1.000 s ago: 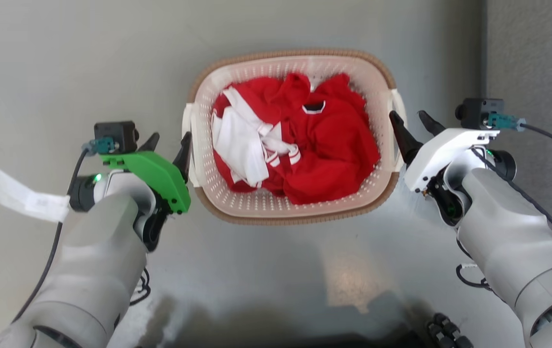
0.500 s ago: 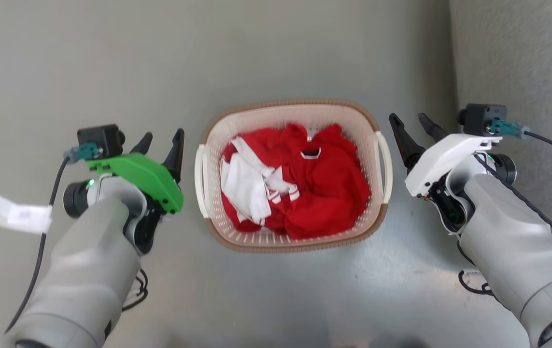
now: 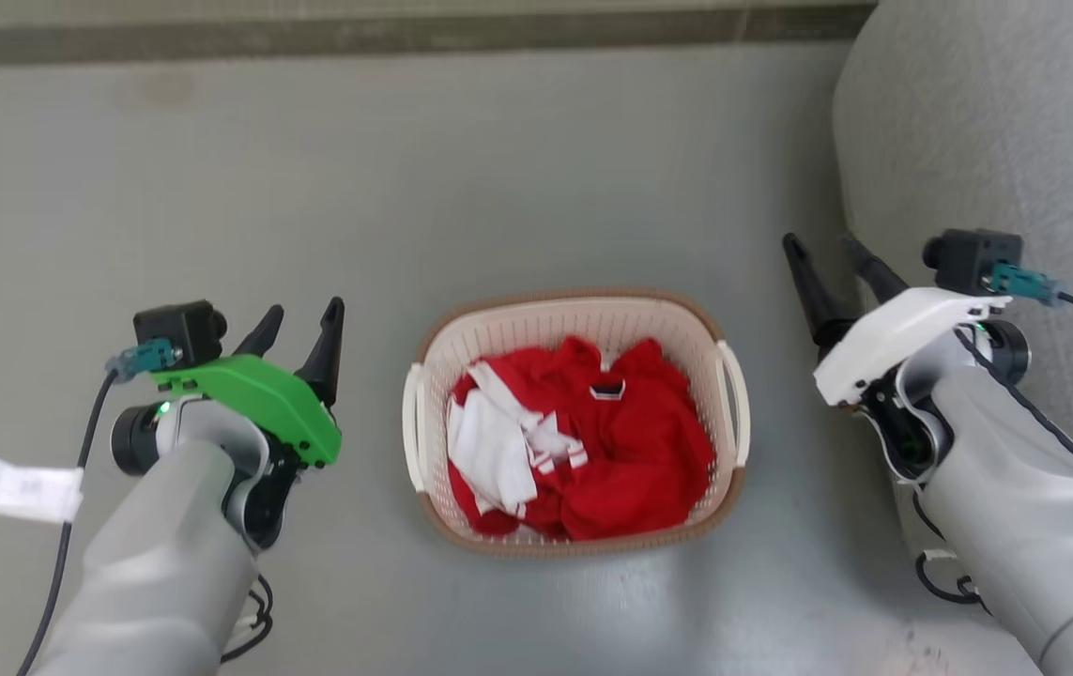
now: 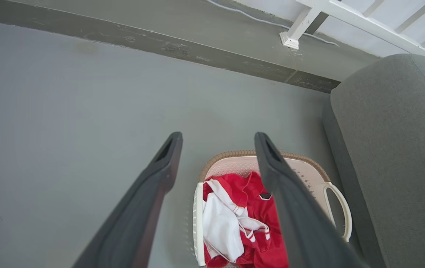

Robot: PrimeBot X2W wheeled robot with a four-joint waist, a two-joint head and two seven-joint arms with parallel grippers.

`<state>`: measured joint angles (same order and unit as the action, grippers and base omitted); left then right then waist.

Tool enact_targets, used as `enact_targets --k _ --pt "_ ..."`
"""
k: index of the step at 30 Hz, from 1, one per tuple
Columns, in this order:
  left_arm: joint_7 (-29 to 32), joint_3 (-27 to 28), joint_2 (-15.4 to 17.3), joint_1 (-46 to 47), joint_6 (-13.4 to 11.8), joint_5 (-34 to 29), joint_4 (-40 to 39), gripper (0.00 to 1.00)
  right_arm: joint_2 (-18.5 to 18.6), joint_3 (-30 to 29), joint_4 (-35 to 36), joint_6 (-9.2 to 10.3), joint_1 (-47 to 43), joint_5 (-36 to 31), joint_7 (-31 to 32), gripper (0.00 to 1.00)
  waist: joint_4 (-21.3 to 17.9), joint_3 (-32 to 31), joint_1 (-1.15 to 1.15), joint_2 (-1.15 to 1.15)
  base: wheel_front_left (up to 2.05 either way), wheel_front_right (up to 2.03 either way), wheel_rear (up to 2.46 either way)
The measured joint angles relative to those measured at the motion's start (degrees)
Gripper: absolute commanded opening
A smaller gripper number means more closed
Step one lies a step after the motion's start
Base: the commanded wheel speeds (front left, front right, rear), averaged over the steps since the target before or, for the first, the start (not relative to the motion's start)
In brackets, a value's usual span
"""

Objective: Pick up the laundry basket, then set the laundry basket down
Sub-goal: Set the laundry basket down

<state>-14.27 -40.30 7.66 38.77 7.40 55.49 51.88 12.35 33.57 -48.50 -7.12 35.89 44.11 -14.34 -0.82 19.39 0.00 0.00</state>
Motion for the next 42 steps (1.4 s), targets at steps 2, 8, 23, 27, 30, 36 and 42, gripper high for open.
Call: enact_targets --k 2,8,23,27,30,36,42 --pt "0.0 1.19 0.32 -1.2 0.0 -0.76 -1.31 1.0 0.37 -1.62 1.76 0.0 -1.31 -1.21 0.0 1.0 0.1 -1.57 0.0 0.0 0.0 0.0 0.0" --pt "-0.08 4.56 1.03 -4.43 0.0 -4.59 -6.04 1.0 0.74 -5.9 6.95 0.19 -5.67 -4.07 0.0 1.0 0.45 -6.23 0.0 0.0 0.0 0.0 0.0" --pt "-0.14 15.38 1.38 -14.05 -2.4 -15.17 -20.62 1.0 0.08 -15.82 21.64 3.32 -16.19 -13.54 0.0 1.0 1.93 -14.3 0.0 0.0 0.0 0.0 0.0" --pt "-0.15 17.73 1.04 -16.06 -2.45 -16.61 -23.95 1.0 0.05 -17.8 23.73 4.0 -17.8 -14.97 -0.01 1.0 2.13 -14.75 0.0 0.0 0.0 0.0 0.0" --pt "-0.15 19.49 0.96 -18.09 -2.94 -18.67 -26.52 1.0 -0.07 -19.17 25.27 4.24 -19.26 -16.27 -0.01 1.0 2.2 -15.07 0.0 0.0 0.0 0.0 0.0" --pt "-0.15 21.75 0.69 -22.54 -2.97 -22.32 -30.25 1.0 -1.2 -21.53 28.07 4.78 -22.69 -18.84 -0.01 1.0 2.22 -15.68 0.0 0.0 0.0 0.0 0.0" --pt "-0.15 23.52 -0.12 -25.17 -2.94 -24.34 -32.44 1.0 -2.0 -22.59 29.5 4.77 -24.74 -20.45 -0.01 1.0 2.02 -16.1 0.0 0.0 0.0 0.0 0.0"
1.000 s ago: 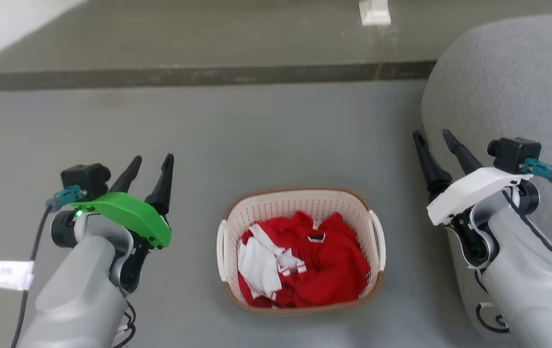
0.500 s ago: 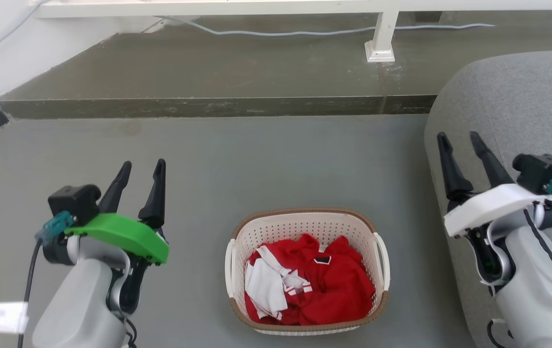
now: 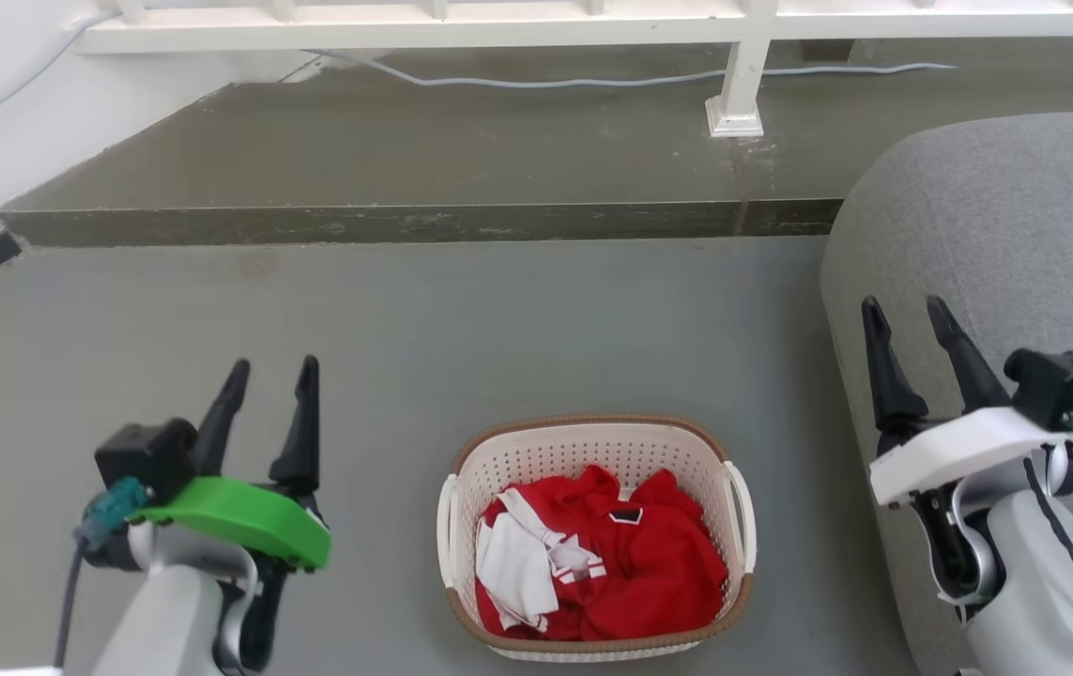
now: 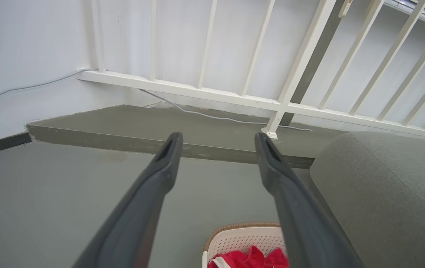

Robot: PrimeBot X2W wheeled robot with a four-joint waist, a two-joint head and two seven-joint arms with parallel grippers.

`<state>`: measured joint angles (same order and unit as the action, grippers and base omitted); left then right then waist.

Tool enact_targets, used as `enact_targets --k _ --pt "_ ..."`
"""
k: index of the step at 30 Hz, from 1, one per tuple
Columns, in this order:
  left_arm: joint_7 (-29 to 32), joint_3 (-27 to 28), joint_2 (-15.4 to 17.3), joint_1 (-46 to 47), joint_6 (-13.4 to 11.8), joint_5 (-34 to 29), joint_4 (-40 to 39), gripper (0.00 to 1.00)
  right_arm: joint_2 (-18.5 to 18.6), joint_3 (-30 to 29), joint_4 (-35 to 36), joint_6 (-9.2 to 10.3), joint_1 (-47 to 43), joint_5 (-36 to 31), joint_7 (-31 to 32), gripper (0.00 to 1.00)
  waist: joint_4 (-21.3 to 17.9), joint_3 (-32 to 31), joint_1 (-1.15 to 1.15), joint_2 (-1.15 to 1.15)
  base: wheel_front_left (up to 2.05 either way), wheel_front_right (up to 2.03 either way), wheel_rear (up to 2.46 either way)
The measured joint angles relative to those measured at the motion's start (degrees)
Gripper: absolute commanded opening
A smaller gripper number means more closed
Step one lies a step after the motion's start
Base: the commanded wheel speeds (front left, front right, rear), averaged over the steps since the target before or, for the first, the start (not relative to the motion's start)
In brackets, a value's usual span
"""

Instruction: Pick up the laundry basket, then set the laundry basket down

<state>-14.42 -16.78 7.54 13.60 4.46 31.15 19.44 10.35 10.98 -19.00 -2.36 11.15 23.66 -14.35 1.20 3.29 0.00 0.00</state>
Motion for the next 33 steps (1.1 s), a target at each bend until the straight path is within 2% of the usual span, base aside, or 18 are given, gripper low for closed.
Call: enact_targets --k 5,33 --pt "0.0 0.37 -1.38 -2.1 0.11 -0.41 -1.37 1.0 -0.66 -0.86 0.57 -0.07 -1.58 -0.7 0.0 1.0 -0.12 -0.18 0.0 0.0 0.0 0.0 0.0" --pt "0.0 3.46 -2.9 -6.05 1.83 -4.71 -4.94 1.0 -3.32 -4.26 2.07 -2.2 -4.61 -4.2 0.0 1.0 -0.52 0.05 0.0 0.0 0.0 0.0 0.0"
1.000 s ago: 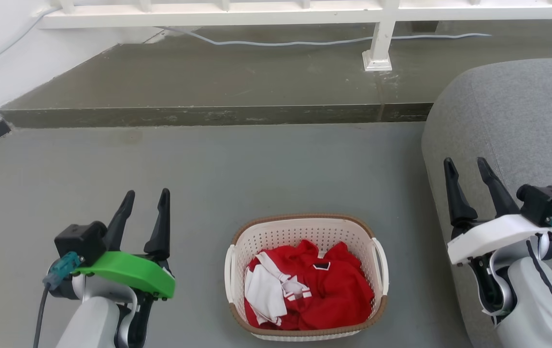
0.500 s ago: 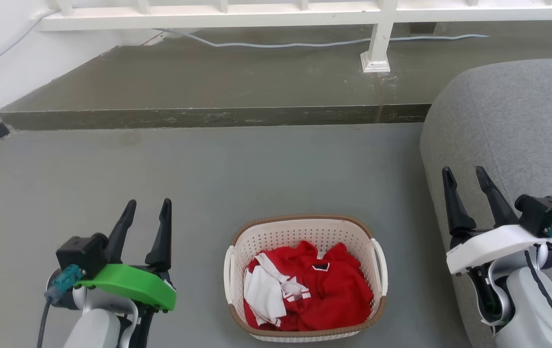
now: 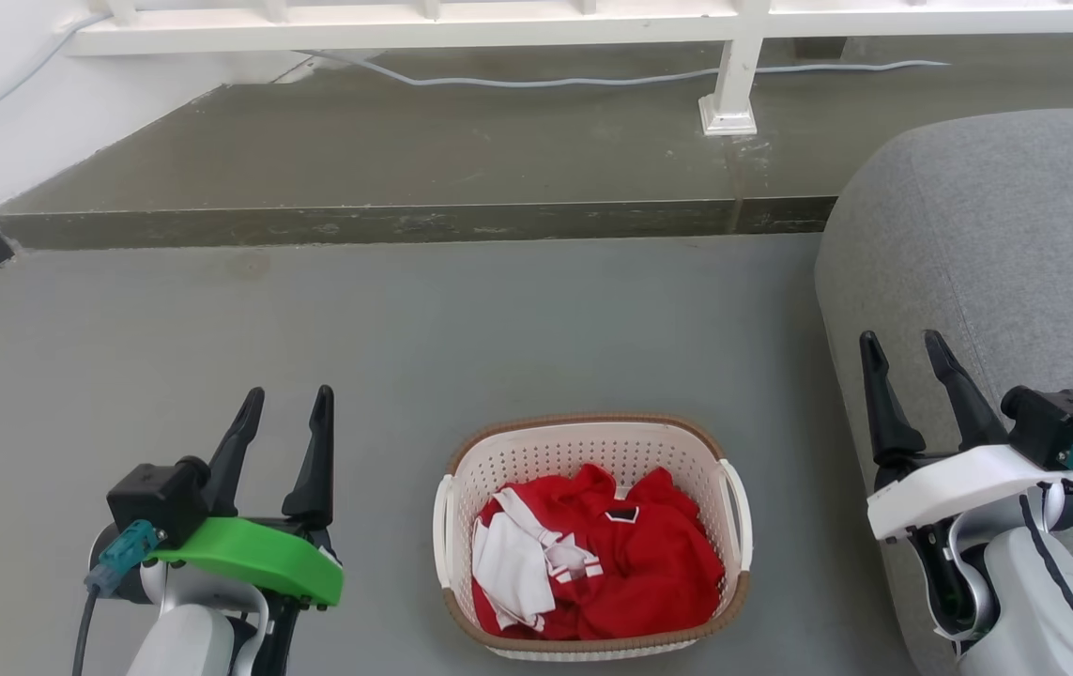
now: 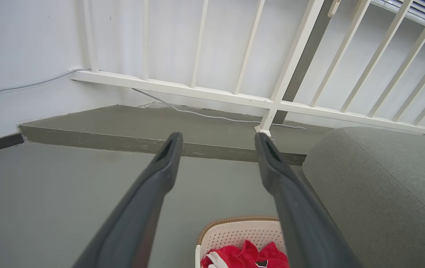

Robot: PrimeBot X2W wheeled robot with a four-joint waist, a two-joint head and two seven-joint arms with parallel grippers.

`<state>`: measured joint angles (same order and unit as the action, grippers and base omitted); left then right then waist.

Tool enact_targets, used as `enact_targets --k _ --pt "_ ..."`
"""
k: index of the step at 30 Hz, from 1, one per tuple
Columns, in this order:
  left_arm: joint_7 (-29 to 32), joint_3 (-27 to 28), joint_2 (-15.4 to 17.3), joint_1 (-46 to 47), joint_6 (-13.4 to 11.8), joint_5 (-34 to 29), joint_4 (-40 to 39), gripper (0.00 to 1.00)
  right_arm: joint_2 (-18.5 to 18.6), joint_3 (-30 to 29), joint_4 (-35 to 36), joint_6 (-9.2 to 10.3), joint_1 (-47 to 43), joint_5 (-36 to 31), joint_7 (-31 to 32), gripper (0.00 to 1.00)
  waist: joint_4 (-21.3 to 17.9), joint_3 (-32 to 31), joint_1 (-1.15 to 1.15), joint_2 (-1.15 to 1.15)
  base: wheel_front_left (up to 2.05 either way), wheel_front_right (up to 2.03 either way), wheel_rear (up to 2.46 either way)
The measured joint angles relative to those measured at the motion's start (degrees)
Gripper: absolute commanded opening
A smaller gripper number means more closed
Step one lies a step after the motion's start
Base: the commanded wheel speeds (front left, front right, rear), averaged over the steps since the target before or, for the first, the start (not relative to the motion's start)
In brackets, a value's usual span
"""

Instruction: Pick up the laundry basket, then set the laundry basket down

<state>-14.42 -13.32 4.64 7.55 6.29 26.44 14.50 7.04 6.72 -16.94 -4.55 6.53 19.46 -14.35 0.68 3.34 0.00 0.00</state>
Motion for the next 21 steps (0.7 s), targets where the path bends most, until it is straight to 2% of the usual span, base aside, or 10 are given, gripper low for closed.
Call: enact_targets --k 10,11,19,21 --pt "0.0 0.64 -0.59 -0.52 0.26 -0.34 -0.29 1.0 -0.36 -0.96 0.12 -0.48 0.0 -1.41 0.0 1.0 -0.19 0.35 0.0 0.0 0.0 0.0 0.0" --pt "0.0 0.62 -0.66 -0.56 0.25 -0.34 -0.15 0.0 -0.45 -0.99 -0.01 -0.47 -0.02 -1.46 0.01 0.0 -0.21 0.39 0.0 0.0 0.0 0.0 0.0" --pt "0.26 0.07 -1.41 -2.61 0.25 0.68 3.05 0.0 -1.98 -0.86 -3.24 -0.42 -2.55 -0.98 0.32 0.0 -0.22 0.36 0.0 0.0 0.0 0.0 0.0" --pt "0.79 0.31 -1.44 -2.61 0.25 1.86 3.02 0.0 -1.99 -1.46 -3.31 -0.42 -2.52 0.88 0.86 0.0 -0.23 0.22 0.0 0.0 0.0 0.0 0.0"
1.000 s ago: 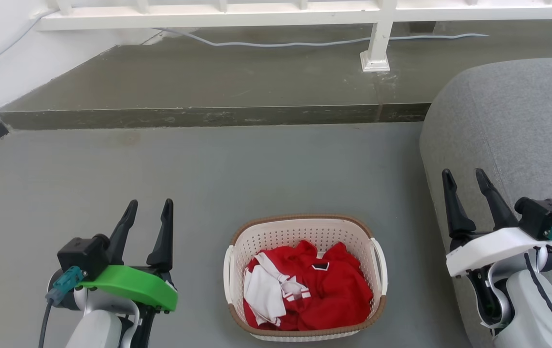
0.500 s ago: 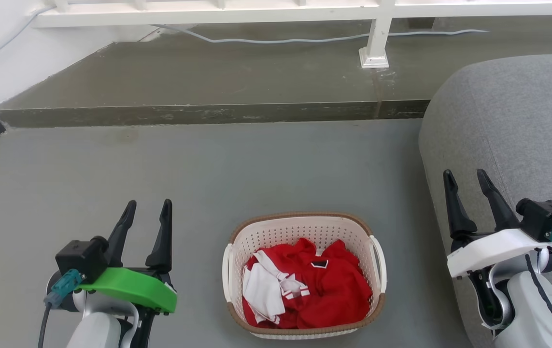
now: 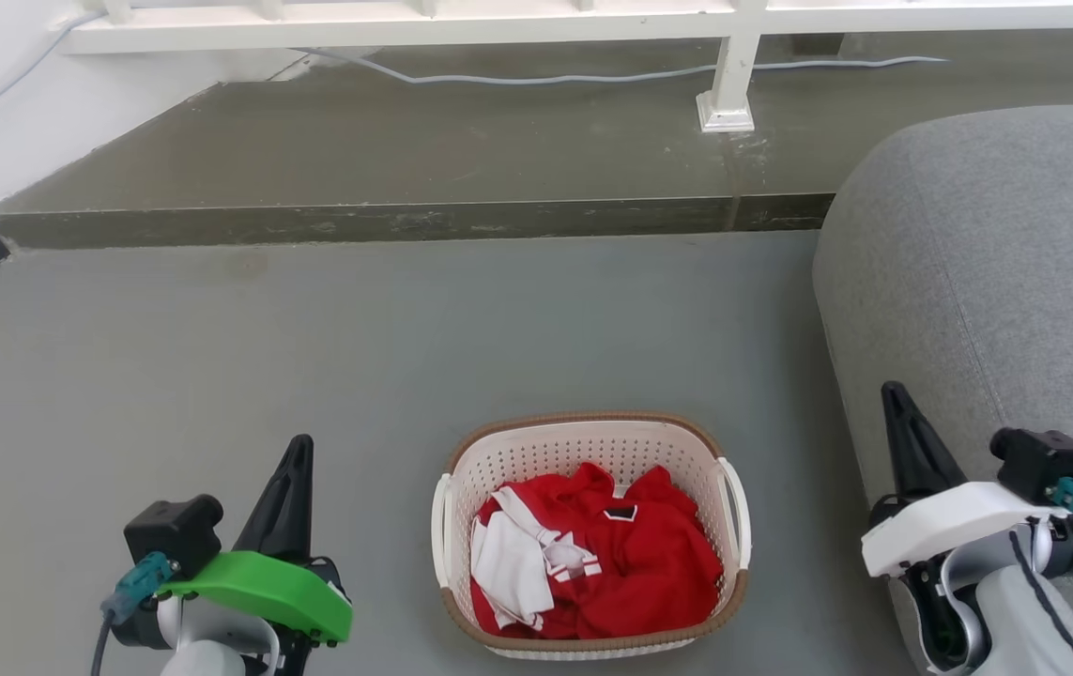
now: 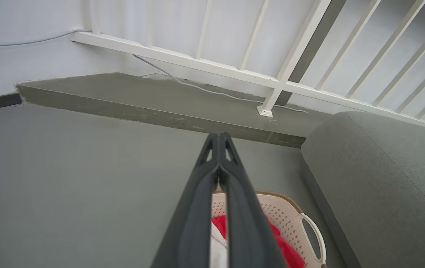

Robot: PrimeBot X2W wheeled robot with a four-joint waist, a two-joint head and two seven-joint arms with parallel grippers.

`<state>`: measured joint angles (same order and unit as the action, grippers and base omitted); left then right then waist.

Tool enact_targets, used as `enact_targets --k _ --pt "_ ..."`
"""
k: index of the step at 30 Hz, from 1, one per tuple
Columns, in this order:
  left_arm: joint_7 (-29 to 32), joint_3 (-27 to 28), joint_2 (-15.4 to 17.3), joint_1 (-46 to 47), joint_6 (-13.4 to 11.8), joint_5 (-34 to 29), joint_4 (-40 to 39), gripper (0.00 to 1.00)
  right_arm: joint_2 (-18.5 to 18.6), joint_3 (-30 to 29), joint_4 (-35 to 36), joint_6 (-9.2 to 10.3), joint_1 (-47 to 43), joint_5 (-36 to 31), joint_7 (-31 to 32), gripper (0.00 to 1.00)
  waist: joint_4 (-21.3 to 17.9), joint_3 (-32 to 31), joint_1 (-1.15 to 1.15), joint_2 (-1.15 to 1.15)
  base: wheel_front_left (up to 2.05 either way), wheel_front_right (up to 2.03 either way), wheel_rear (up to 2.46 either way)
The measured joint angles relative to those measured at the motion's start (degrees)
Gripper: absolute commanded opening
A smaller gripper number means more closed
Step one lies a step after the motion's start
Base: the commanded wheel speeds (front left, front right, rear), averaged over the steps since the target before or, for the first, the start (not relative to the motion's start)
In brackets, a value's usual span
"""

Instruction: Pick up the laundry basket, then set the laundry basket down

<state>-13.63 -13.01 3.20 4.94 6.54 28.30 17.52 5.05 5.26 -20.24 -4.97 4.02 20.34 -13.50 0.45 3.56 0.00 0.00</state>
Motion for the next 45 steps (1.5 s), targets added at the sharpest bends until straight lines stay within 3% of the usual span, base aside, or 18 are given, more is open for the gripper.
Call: enact_targets --k 45 --pt "8.25 7.14 -0.3 0.0 0.0 28.21 -0.59 0.0 -1.25 -6.44 0.47 -0.57 0.21 30.85 9.61 0.0 -0.23 -1.52 0.0 0.0 0.0 0.0 0.0"
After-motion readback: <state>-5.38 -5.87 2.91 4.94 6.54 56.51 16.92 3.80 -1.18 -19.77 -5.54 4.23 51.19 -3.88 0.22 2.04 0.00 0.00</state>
